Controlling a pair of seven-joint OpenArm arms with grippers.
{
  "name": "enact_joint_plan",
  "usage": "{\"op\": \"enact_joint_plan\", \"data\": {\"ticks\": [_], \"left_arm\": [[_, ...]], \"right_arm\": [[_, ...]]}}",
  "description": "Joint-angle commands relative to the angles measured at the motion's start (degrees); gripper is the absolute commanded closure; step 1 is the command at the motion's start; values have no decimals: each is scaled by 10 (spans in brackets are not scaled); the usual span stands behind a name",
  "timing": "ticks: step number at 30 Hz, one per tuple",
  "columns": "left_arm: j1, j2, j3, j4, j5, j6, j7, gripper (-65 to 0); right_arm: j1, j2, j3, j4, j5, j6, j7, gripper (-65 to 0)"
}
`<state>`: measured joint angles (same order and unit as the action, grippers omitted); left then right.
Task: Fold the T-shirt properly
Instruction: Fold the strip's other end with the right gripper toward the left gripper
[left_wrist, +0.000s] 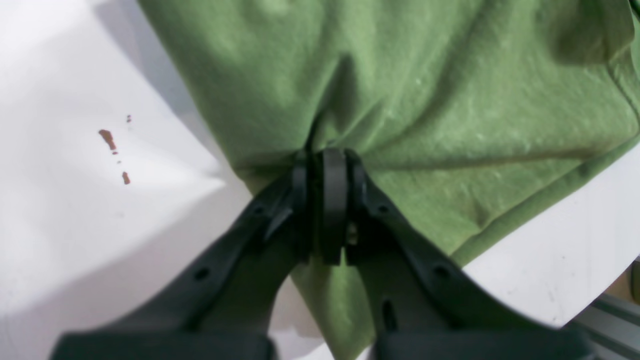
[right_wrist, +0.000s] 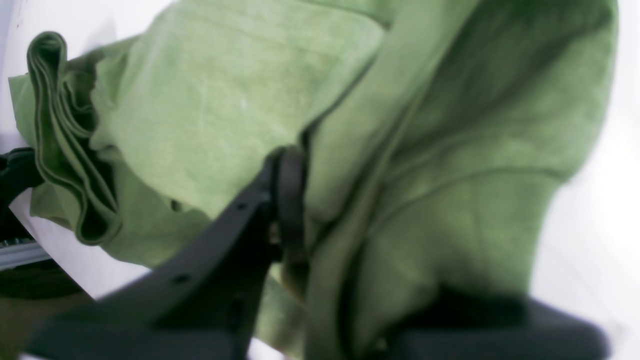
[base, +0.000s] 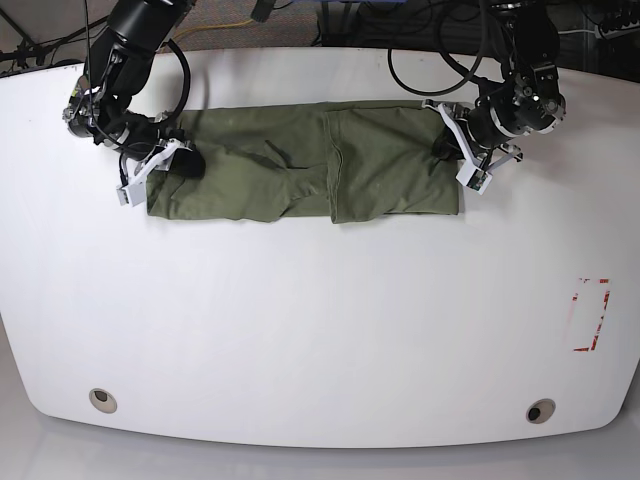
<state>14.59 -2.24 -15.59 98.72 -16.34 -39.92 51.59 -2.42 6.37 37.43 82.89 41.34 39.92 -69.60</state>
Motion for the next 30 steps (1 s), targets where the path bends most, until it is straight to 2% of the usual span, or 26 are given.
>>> {"op": "enact_joint_plan", "data": {"ticks": [1,10,16,19,25,30], "left_arm": [[-2,-2,1,6,-1,-1,0,0],[-2,-3,30,6,-1,0,0,0],[-18,1,54,8,-1,1,0,0],[-21,3,61,7,-1,1,0,0],[-21,28,61,6,0,1,0,0],[-21,29,61,5,0,1,0,0]], "right_arm": [[9,11,2,32,10,1,7,-24],[-19,15,-1,211,13,1,-24,-13],[-21,4,-50,313,14,1,-61,-13],[-21,-11,-76,329,20,1,-68,-13],[-22,-17,-148,329,91,1,-68,-13],[-31,-56,-195,328,99,1,-67,-13]]}}
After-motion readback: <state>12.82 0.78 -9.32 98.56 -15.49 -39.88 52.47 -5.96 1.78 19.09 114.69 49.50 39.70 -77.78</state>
